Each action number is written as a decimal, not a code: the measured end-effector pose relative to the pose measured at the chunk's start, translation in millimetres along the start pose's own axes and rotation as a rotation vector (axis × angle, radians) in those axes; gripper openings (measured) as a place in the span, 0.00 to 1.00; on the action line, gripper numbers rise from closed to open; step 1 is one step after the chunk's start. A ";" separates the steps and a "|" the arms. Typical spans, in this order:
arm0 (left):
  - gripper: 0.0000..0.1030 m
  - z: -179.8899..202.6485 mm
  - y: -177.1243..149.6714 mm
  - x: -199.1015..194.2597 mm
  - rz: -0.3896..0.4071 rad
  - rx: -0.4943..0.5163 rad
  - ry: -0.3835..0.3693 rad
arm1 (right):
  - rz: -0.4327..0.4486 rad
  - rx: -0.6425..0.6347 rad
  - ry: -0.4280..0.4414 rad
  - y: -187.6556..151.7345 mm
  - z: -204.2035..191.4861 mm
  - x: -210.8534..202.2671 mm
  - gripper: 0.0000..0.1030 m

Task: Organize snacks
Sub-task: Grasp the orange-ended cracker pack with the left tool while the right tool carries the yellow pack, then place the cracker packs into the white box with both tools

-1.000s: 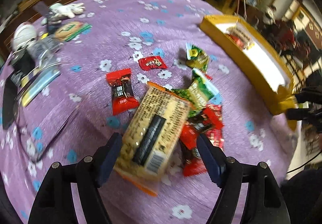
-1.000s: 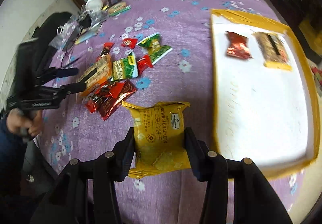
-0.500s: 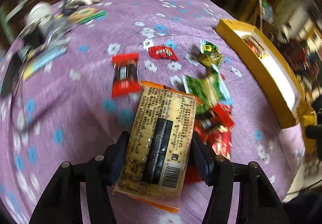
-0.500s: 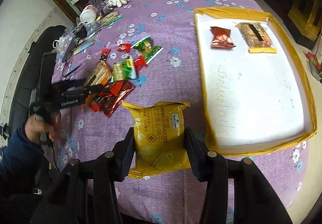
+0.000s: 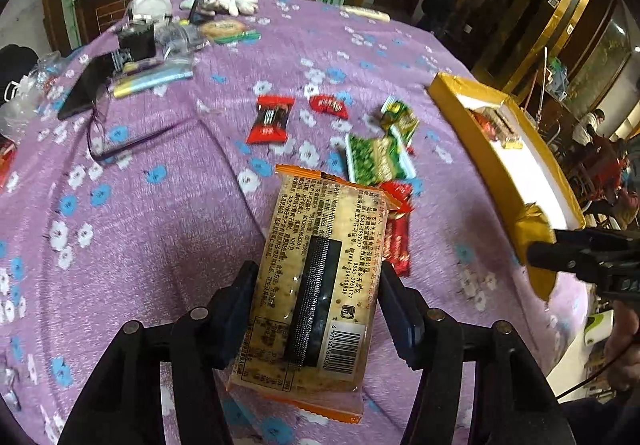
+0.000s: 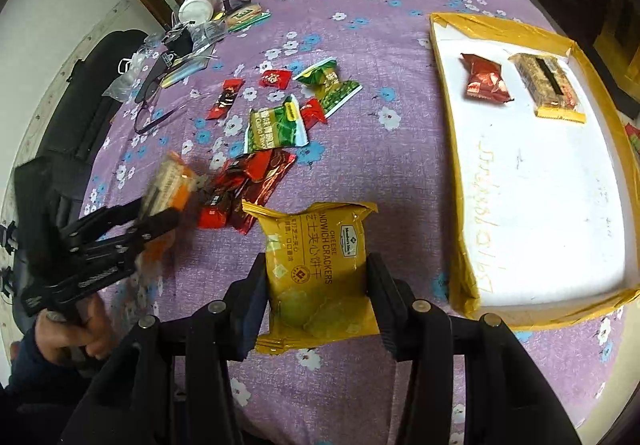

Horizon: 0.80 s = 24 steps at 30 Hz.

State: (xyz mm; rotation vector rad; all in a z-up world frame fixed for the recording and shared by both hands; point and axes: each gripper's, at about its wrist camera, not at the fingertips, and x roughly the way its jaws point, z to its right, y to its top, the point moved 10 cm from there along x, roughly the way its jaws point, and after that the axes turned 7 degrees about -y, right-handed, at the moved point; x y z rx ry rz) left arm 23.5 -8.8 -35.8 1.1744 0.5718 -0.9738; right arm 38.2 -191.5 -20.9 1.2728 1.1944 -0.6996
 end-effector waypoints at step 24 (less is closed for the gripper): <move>0.61 134.1 49.5 7.2 0.015 0.193 -0.073 | 0.104 0.132 -0.094 -4.6 99.1 -35.5 0.45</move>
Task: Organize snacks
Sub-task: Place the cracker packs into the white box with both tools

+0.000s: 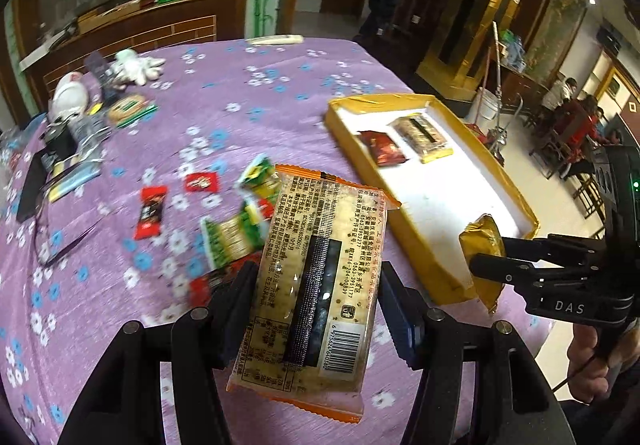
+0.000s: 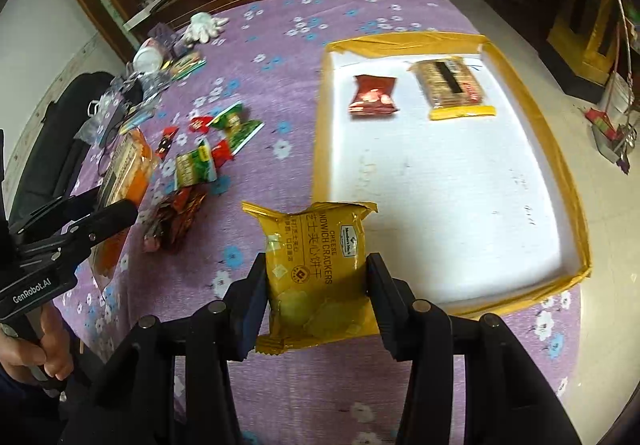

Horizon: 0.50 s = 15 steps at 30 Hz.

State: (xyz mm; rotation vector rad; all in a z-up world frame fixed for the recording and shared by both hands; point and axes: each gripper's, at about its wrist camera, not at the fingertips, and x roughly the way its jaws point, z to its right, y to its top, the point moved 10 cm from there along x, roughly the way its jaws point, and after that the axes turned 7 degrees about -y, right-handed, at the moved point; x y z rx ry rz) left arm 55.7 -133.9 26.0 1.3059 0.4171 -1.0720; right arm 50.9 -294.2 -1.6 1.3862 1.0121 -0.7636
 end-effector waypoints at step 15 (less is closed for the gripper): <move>0.61 72.1 41.4 42.0 -0.029 0.075 -0.101 | 0.028 0.082 -0.085 35.1 77.6 4.1 0.45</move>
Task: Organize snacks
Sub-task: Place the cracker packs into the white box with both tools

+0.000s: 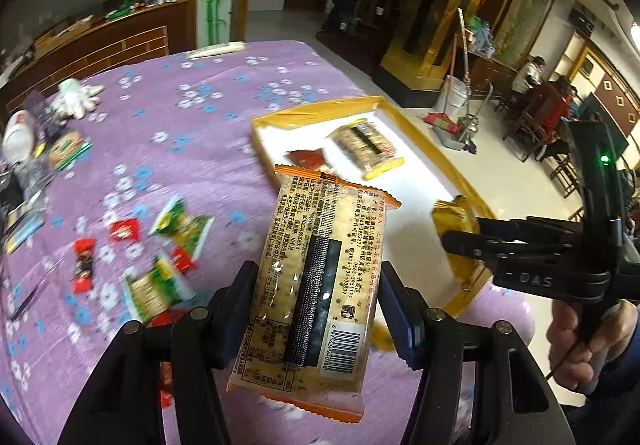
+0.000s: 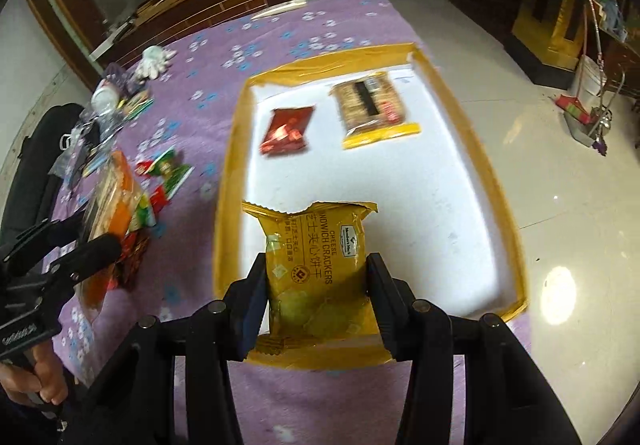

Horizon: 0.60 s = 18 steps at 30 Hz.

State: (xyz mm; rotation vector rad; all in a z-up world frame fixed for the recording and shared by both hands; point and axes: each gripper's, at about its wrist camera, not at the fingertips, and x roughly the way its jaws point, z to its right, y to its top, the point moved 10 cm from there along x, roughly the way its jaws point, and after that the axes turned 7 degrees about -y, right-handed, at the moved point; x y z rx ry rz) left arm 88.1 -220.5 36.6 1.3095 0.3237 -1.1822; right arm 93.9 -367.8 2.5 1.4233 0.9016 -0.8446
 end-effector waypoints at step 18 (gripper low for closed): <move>0.61 52.6 -2.5 99.9 -0.134 0.085 0.000 | -0.070 -0.043 -0.131 11.5 59.5 63.2 0.45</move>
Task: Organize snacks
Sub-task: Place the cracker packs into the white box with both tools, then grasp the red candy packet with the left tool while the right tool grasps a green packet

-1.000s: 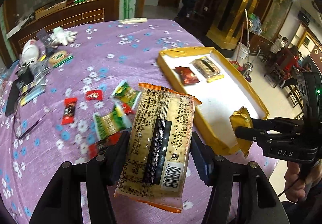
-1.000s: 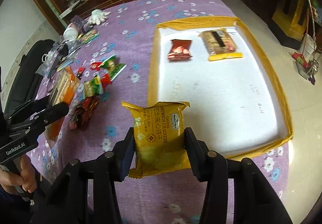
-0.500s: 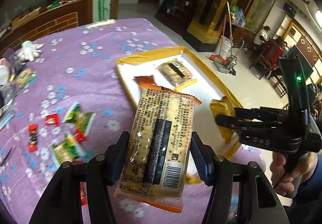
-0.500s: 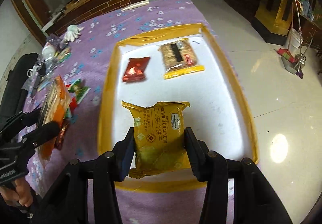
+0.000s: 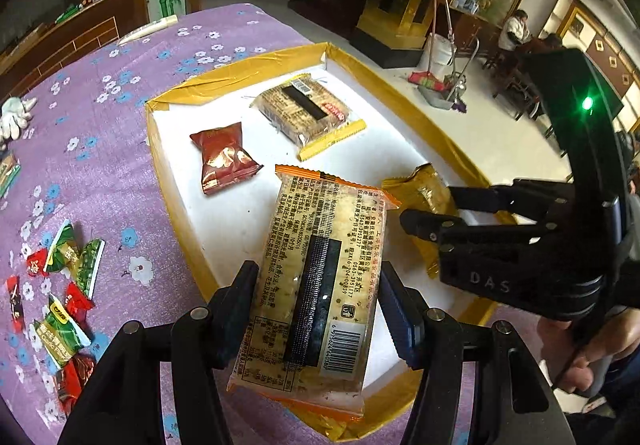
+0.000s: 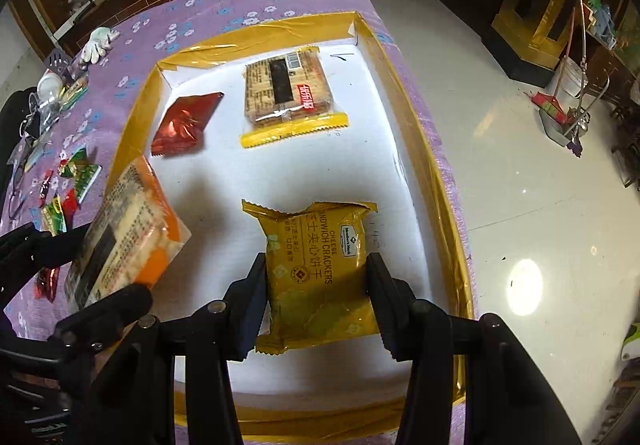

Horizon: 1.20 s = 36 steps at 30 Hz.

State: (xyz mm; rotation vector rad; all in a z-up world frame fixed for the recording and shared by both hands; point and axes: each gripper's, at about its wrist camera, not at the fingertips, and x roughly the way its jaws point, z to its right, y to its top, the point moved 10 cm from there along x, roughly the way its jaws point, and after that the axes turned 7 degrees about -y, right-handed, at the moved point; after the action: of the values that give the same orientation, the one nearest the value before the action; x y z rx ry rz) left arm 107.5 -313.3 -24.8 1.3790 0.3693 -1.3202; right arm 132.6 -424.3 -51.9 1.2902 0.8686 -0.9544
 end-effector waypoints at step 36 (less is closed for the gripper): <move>0.77 -136.4 -83.2 -144.9 0.224 -0.210 0.306 | 0.217 -0.171 -0.190 -9.1 -81.5 -108.1 0.23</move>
State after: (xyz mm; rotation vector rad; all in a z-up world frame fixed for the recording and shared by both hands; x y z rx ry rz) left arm 58.5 -108.0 19.7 1.3992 0.5268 -0.8631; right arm 83.9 -334.3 37.1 1.1021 0.6344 -0.7981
